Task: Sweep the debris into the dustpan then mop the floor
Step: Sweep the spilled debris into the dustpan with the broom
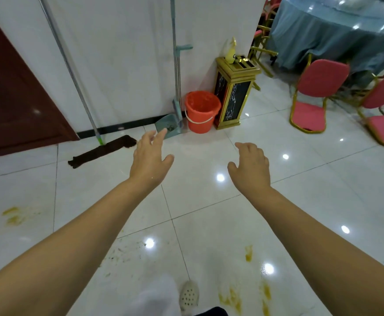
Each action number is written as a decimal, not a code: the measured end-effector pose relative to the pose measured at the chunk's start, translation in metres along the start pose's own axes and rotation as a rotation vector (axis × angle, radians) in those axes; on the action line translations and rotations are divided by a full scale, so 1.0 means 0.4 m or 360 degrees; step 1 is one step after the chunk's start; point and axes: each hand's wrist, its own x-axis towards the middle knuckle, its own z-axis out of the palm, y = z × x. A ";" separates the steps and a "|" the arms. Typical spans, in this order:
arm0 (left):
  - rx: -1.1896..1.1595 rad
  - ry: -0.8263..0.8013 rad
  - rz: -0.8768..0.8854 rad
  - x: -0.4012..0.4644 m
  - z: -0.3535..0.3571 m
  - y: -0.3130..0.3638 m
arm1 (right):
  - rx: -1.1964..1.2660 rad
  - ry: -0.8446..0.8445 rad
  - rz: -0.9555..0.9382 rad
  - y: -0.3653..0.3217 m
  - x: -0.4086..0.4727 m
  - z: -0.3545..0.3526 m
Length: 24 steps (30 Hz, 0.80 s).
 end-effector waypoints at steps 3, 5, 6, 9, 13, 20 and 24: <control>-0.0032 0.0035 -0.0005 0.116 0.011 -0.006 | -0.0011 -0.0064 -0.0057 -0.015 0.113 0.010; -0.0050 0.0061 -0.0001 0.201 0.021 -0.018 | 0.0000 -0.0096 -0.0119 -0.025 0.194 0.023; -0.0056 0.0073 0.0008 0.245 0.030 -0.024 | 0.0002 -0.0107 -0.0153 -0.031 0.238 0.032; -0.0070 0.0098 0.0034 0.388 0.067 -0.045 | -0.0042 -0.0122 -0.0230 -0.049 0.382 0.070; -0.0130 0.0087 0.0006 0.627 0.127 -0.077 | -0.0084 -0.0126 -0.0287 -0.081 0.629 0.136; -0.0221 -0.0063 -0.0091 1.132 0.214 -0.099 | 0.0144 -0.0299 -0.0116 -0.151 1.122 0.244; -0.0215 -0.0107 -0.0095 1.379 0.235 -0.092 | 0.0342 -0.0407 0.0005 -0.172 1.339 0.294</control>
